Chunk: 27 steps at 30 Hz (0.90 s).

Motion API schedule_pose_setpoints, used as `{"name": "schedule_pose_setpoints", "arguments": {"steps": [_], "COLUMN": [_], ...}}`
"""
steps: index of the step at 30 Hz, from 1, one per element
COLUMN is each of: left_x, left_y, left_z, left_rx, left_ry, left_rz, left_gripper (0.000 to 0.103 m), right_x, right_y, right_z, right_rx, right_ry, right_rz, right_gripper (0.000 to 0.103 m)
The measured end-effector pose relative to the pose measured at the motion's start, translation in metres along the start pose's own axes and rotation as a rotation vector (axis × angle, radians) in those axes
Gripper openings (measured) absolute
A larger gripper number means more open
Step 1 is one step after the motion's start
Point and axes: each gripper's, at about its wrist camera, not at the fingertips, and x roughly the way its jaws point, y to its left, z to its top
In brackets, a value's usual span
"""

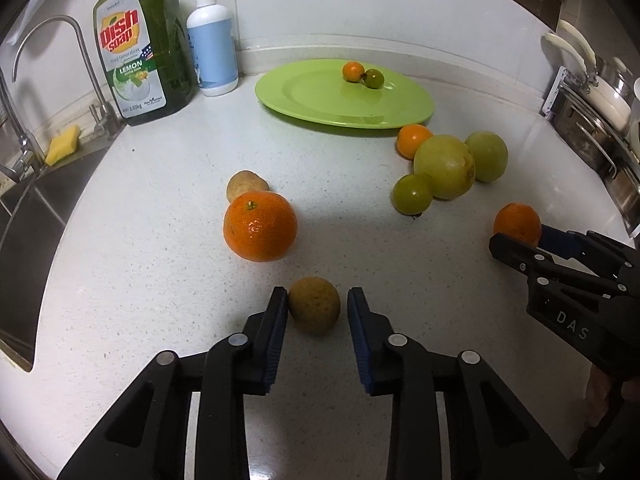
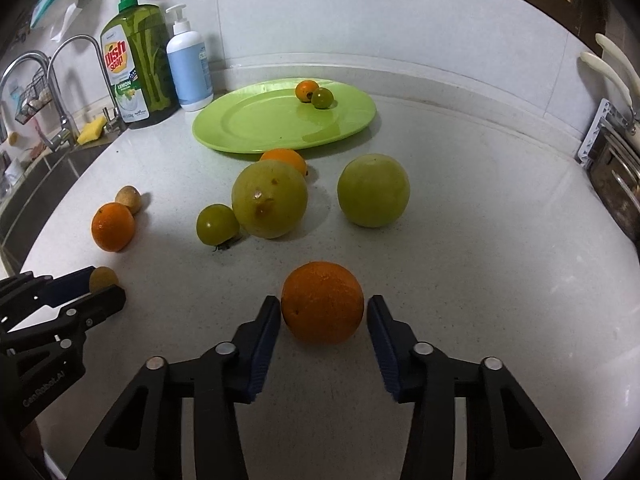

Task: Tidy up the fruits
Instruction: 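Grasp the small brown fruit with the left tool while the right tool grasps a large orange, then carry both fruits onto the green plate and open both tools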

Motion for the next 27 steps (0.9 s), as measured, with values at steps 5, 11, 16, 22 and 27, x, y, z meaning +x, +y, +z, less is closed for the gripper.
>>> {"name": "schedule_pose_setpoints", "arguments": {"steps": [5, 11, 16, 22, 27], "left_x": [0.0, -0.008, -0.016, -0.03, -0.041], "left_y": [-0.001, -0.002, -0.004, -0.007, -0.004], "left_z": [0.001, 0.004, 0.008, 0.012, 0.015], "left_rx": [0.001, 0.005, 0.014, 0.037, 0.045], "left_ry": [-0.001, -0.021, -0.044, -0.079, -0.099], "left_rz": [-0.012, -0.027, -0.038, -0.059, -0.082], "left_gripper": [0.027, 0.027, 0.027, 0.027, 0.027], "right_x": [0.0, -0.007, -0.014, -0.027, -0.041], "right_y": [0.0, 0.005, 0.01, 0.015, 0.022], "right_z": [0.0, 0.001, 0.004, 0.007, 0.01], "right_rx": [-0.001, -0.011, -0.015, -0.006, -0.012], "right_ry": [-0.002, -0.014, -0.027, -0.049, -0.077], "right_rz": [0.001, 0.02, 0.032, 0.049, 0.052], "right_gripper": [0.041, 0.041, 0.041, 0.041, 0.041]}}
